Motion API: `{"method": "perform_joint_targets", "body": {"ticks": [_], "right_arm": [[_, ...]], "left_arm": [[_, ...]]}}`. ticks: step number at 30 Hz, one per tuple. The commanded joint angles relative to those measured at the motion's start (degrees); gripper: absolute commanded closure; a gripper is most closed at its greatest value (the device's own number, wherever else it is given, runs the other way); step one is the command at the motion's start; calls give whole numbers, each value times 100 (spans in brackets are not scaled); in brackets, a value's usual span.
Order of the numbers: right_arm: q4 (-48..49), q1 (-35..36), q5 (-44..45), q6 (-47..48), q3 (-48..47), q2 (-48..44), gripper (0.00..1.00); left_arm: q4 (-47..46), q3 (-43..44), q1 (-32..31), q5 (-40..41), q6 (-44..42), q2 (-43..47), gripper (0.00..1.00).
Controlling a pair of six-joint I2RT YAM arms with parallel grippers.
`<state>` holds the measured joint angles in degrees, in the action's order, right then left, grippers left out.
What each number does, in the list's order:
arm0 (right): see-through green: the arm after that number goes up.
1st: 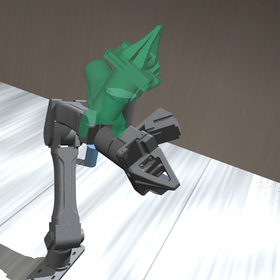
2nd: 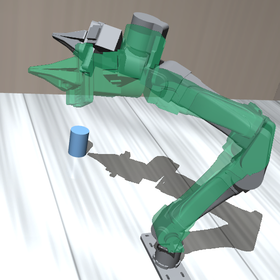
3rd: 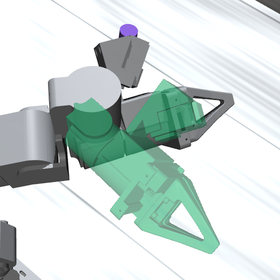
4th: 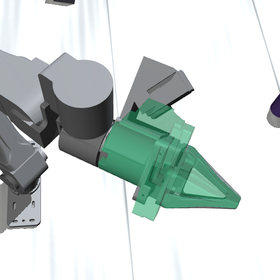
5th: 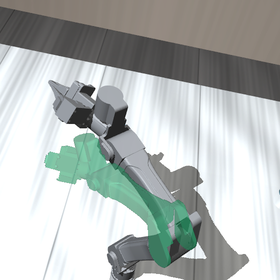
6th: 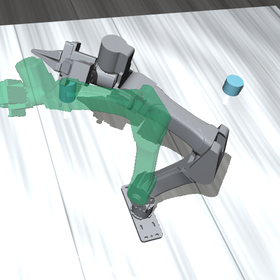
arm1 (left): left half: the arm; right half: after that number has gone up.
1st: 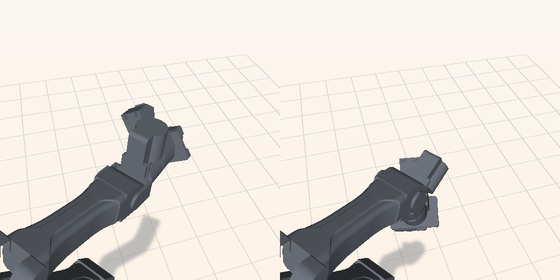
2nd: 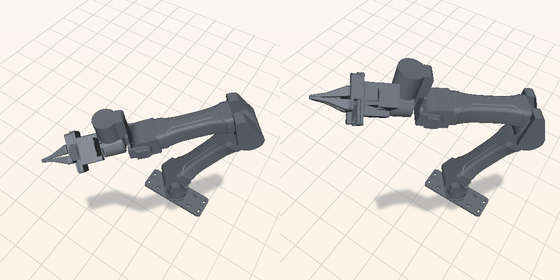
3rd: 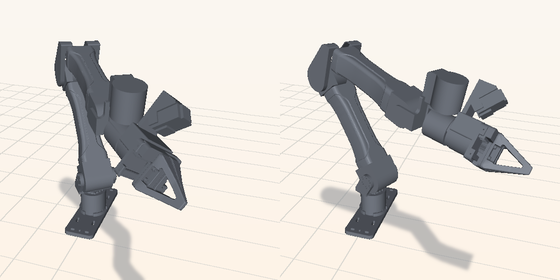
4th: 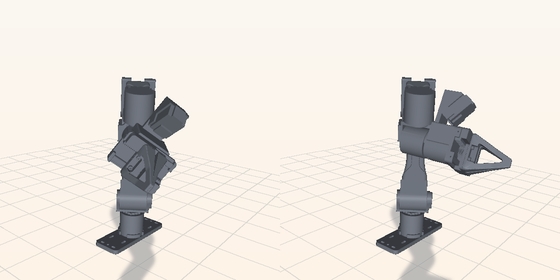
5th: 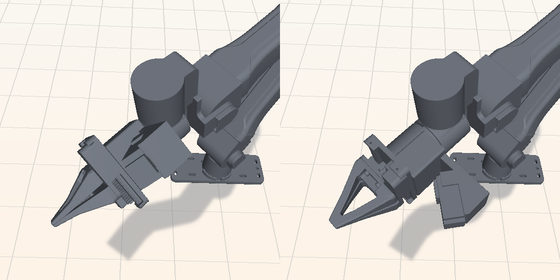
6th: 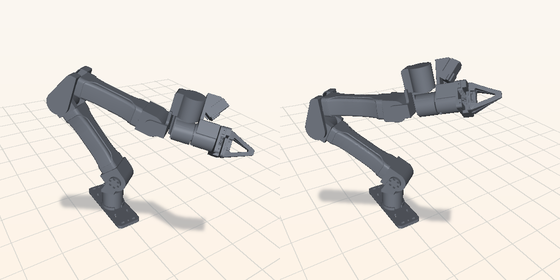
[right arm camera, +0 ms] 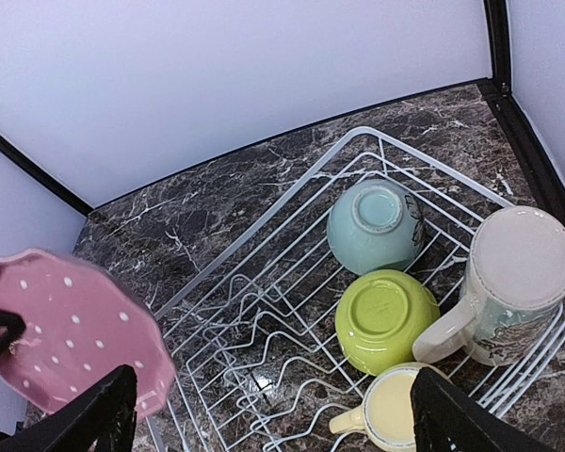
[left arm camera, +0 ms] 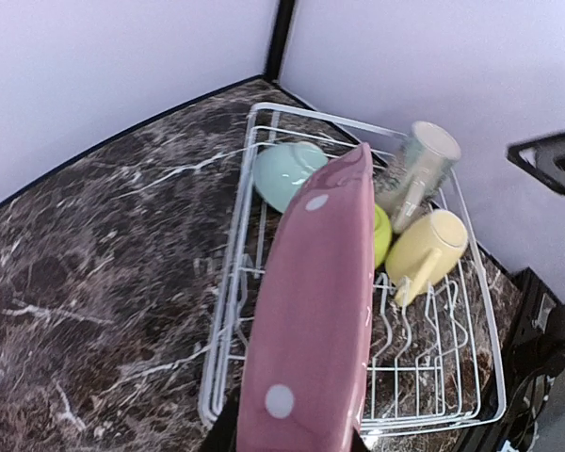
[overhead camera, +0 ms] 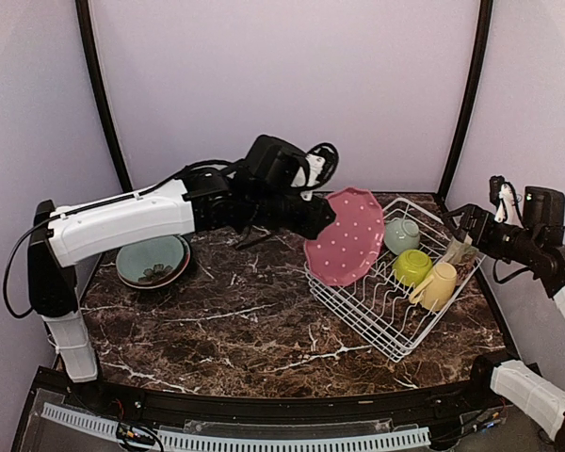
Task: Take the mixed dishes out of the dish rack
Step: Grab the plate from the dish rack, then place the plate on the plate.
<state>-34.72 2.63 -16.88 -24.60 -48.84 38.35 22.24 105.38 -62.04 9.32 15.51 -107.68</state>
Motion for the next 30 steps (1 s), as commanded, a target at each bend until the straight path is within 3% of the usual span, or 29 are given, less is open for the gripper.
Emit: {"method": "perform_joint_targets", "body": {"ticks": [1,8,18,24,30], "right_arm": [[178,22,-41,-53,74,-4,1],[256,25,-113,-88,120,48,1],[328,23,-177,-115,121,129,1],[304,27,-164,-115,103,122,1],[321,22,-192,-146,111,151,1]], "left_arm": [[-1749,-1449,1117,-1079,1323,1643,99],[-3097,-3874,2865,-2074,2911,3170,99],[-3897,-6778,5721,-2260,4406,5286,99],[-4550,-7888,7249,-2834,5405,5458,99],[-5013,-8161,7686,-2969,5568,4902,99]]}}
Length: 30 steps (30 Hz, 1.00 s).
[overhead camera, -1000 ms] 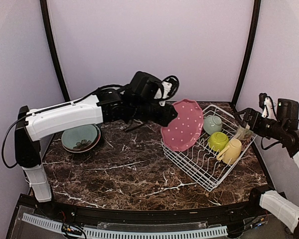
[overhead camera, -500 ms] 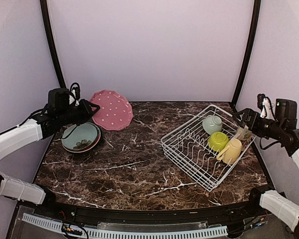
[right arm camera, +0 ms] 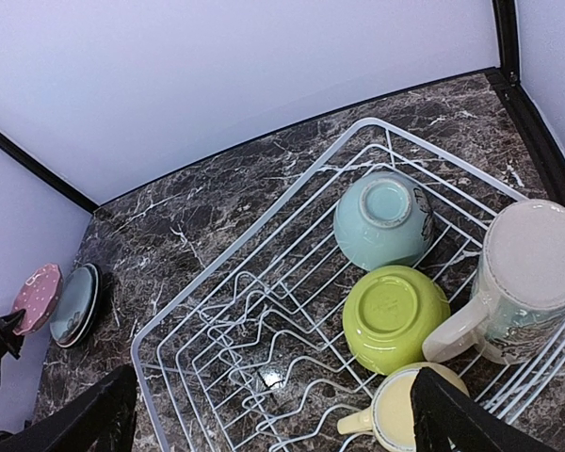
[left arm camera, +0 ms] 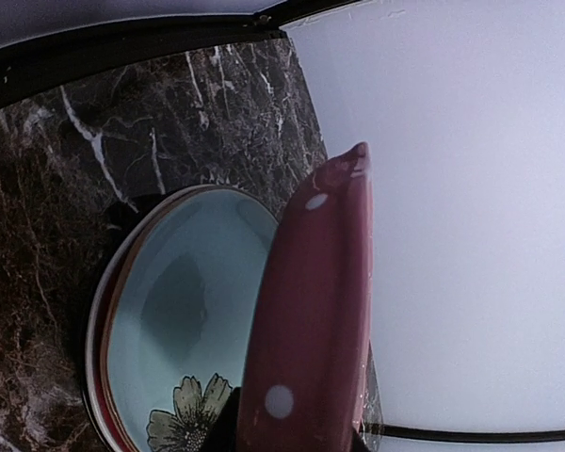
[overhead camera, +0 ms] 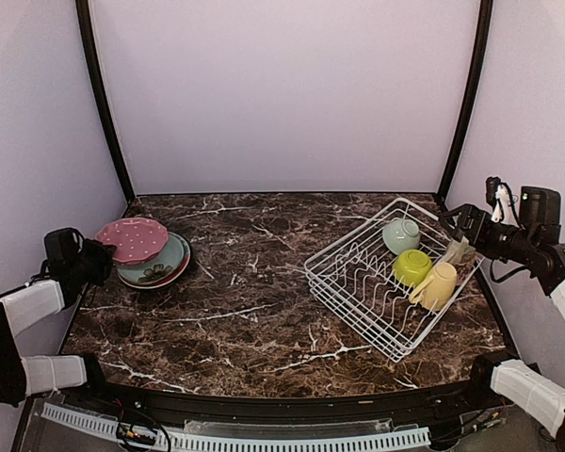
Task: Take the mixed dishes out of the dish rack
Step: Place the plate on the plate.
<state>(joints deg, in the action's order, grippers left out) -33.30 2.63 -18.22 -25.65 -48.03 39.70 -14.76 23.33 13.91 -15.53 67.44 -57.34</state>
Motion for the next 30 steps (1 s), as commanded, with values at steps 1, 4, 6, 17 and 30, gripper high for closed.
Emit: {"method": "perform_joint_targets", "body": {"ticks": [1,4,6,17,30], "right_arm": [[173,22,-55,-38,31,14,1],[164,27,-34,-39,38,0,1],[162,27,-16,-42,46,-3,1],[344,20,-112,-122,133,106,1],[358,26,-103,-125,127,91,1]], "left_arm": [[-1416,25,93,-444,357,-245,99],[-1416,9,102,-337,259,-433,99],[-1374,29,102,-311,190,-569,99],[-1089,412,94,-751,-263,-1375,99],[-570,721,96,-918,-671,-1791,86]]}}
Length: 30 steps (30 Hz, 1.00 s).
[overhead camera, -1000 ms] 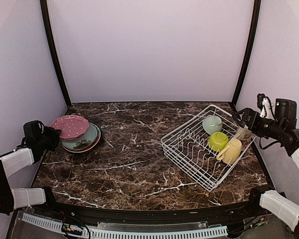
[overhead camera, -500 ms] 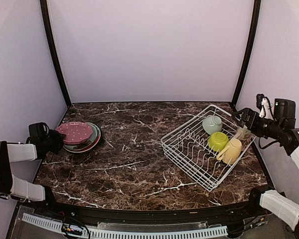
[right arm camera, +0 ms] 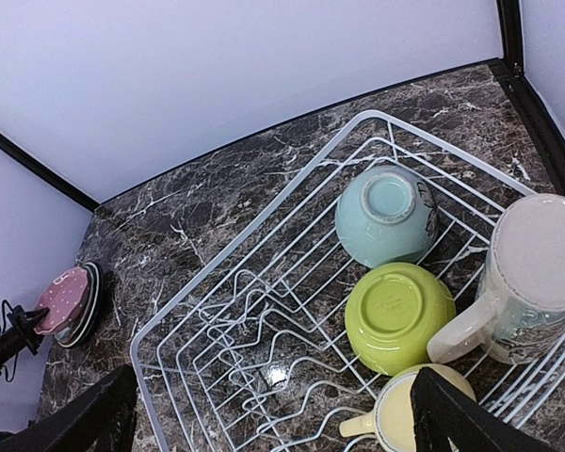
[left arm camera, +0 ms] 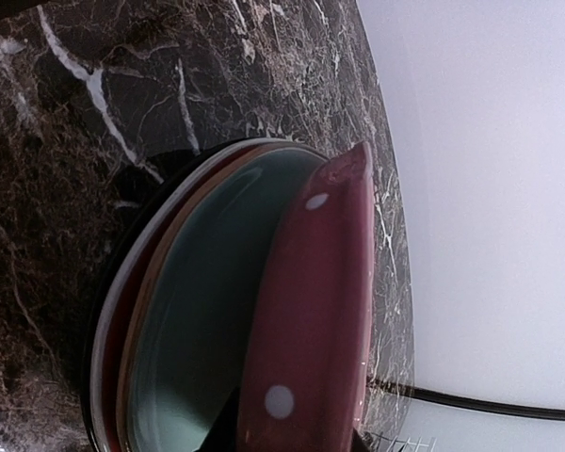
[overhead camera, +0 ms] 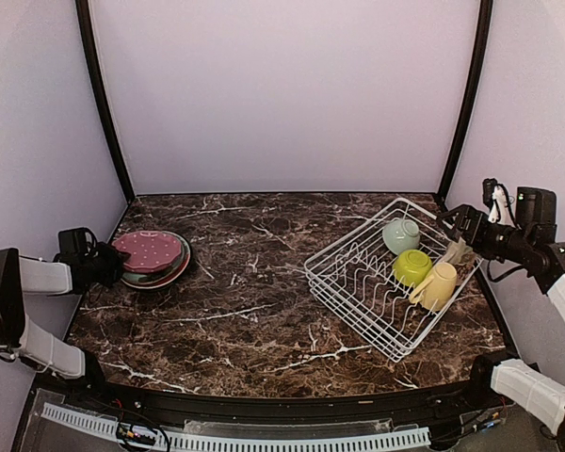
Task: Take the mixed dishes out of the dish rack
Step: Place the plate on the plate.
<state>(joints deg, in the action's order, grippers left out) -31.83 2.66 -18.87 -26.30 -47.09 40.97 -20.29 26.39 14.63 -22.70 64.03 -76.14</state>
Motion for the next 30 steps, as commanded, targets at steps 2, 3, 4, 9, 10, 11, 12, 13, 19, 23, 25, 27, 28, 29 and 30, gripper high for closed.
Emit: {"method": "perform_joint_targets", "body": {"ticks": [2,3,4,9,10,11,12,13,19,23,25,27,28,29,30], "right_arm": [[219,24,-45,-59,42,-35,1],[222,20,-46,-63,42,-36,1],[236,23,-54,-71,46,-32,1],[296,20,-111,-81,43,-1,1],[295,24,-116,-71,36,1,1],[292,23,-112,-68,27,7,1],[292,22,-108,-68,25,7,1],[290,24,-100,-68,17,8,1],[291,24,-104,-50,15,6,1],[297,24,-127,-51,7,22,1],[301,24,-125,-53,15,25,1],[301,20,-112,-43,16,29,1],[294,22,-102,-27,16,33,1],[292,24,-92,-20,23,33,1],[284,24,-83,-9,31,38,1]], "left_arm": [[240,502,22,-174,-474,111,80],[448,531,27,-138,-585,123,74],[558,588,23,-116,-647,160,71],[969,628,22,11,-912,278,54],[1012,634,22,33,-942,302,53],[1100,641,22,87,-1003,315,49],[1139,646,26,115,-1036,342,48],[1233,651,24,171,-1093,353,45],[1831,822,7,463,-1439,494,27],[2314,970,-13,723,-1720,631,18],[2557,1049,-24,876,-1828,688,12],[2810,1142,-50,1031,-1945,722,4],[2993,1176,-58,1149,-2012,731,2],[3087,1255,-75,1204,-2050,754,1],[3258,1294,-84,1313,-2133,769,1]]}}
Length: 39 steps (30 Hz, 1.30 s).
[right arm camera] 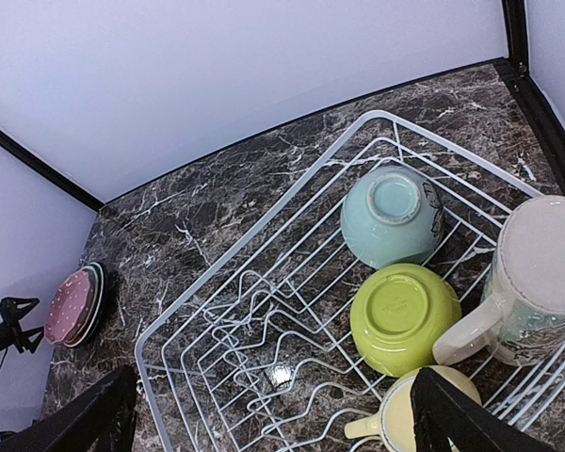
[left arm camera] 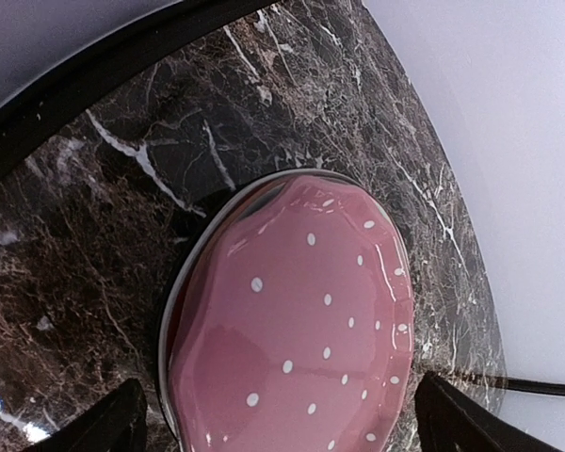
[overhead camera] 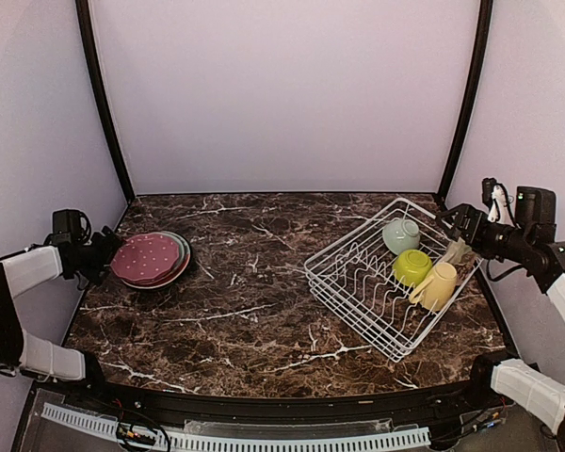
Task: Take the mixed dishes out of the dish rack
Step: Place the plate on the plate.
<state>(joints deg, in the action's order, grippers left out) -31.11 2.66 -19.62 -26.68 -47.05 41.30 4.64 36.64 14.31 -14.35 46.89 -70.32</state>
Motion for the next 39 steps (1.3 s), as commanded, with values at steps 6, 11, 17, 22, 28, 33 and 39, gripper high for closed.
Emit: {"method": "perform_joint_targets", "body": {"ticks": [6,11,17,22,28,33,39], "right_arm": [[194,23,19,79,25,52,1],[65,16,124,148,-4,131,1],[12,17,233,193,40,113,1],[-135,24,-130,244,-83,488,1],[-576,37,49,479,-336,837,1],[-1412,155,635,399,-786,1294,1],[-2696,335,2027,150,-1475,1925,1]], "left_arm": [[1277,634,-153,896,-751,581,1],[1621,1142,-550,1142,-1218,849,1],[1565,1947,-1809,1364,-1648,852,1],[1494,3043,-3169,1550,-2044,236,1],[1104,3923,-4282,1490,-2800,-489,2],[868,4212,-4728,665,-3322,-963,2],[1055,4122,-4869,180,-3872,-898,2]]}}
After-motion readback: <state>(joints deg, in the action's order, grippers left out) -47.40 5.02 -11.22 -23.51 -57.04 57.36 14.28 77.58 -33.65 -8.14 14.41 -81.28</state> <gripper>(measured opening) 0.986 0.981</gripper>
